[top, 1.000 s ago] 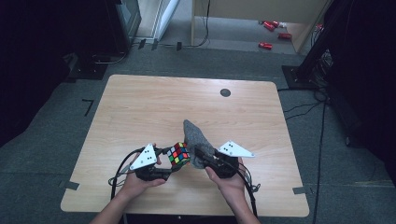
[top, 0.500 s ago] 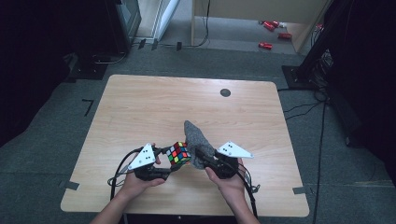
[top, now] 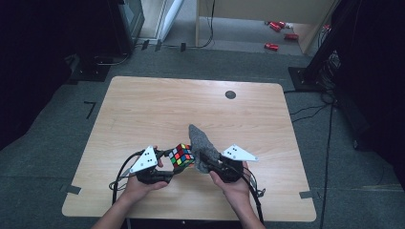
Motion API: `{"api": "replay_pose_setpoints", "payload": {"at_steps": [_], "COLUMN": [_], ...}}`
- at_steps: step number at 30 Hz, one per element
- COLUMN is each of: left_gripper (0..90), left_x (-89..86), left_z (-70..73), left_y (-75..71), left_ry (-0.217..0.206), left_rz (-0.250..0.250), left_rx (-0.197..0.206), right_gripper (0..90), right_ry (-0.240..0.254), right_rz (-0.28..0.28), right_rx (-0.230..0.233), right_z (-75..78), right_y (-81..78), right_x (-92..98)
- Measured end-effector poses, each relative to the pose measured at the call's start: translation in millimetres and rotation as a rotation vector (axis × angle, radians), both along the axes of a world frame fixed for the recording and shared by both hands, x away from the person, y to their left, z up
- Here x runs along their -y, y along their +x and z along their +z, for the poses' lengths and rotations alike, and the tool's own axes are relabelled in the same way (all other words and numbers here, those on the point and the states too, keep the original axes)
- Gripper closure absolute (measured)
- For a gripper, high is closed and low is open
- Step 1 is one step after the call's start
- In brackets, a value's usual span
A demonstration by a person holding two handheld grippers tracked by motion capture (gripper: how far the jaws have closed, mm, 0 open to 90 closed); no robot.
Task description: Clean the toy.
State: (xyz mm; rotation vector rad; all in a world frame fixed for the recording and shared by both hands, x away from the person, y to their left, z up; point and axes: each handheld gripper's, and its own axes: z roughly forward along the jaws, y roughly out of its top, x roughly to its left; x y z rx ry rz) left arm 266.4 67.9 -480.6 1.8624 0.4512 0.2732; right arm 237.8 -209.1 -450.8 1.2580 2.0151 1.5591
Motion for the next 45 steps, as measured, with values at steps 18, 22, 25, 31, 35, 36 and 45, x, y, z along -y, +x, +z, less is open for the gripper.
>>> {"api": "replay_pose_setpoints", "payload": {"at_steps": [18,22,25,31,35,36,45], "left_gripper": [34.2,34.2,34.2,34.2,34.2,34.2,34.2], "left_x": [2.6,3.7,0.3,-6.3,-3.1,-1.3,-0.9], "left_z": [-2.5,-1.1,1.8,3.4,0.5,-0.6,2.6], "left_y": [-1.2,-3.7,-5.2,-1.1,-1.7,-2.4,-5.1], "left_ry": [0.035,0.023,0.012,-0.034,0.009,0.024,-0.013], "left_rz": [0.044,0.042,0.044,0.052,0.039,0.035,0.01], "left_rx": [0.017,0.038,0.056,0.036,0.05,0.054,0.046], "right_gripper": [67.1,67.0,67.1,67.1,67.1,67.1,67.2], "right_ry": [0.013,0.002,0.01,-0.011,0.022,0.036,0.012], "right_rz": [0.042,0.096,0.088,0.032,0.034,0.041,0.055], "right_rx": [0.034,0.084,0.063,-0.002,0.029,0.04,0.036], "right_z": [6.3,15.3,6.8,-7.9,2.7,6.2,-0.1], "right_y": [-2.3,-10.3,-7.9,0.8,-2.0,-3.7,-4.2], "right_x": [0.9,-10.5,-10.8,-1.1,0.8,0.0,-7.0]}}
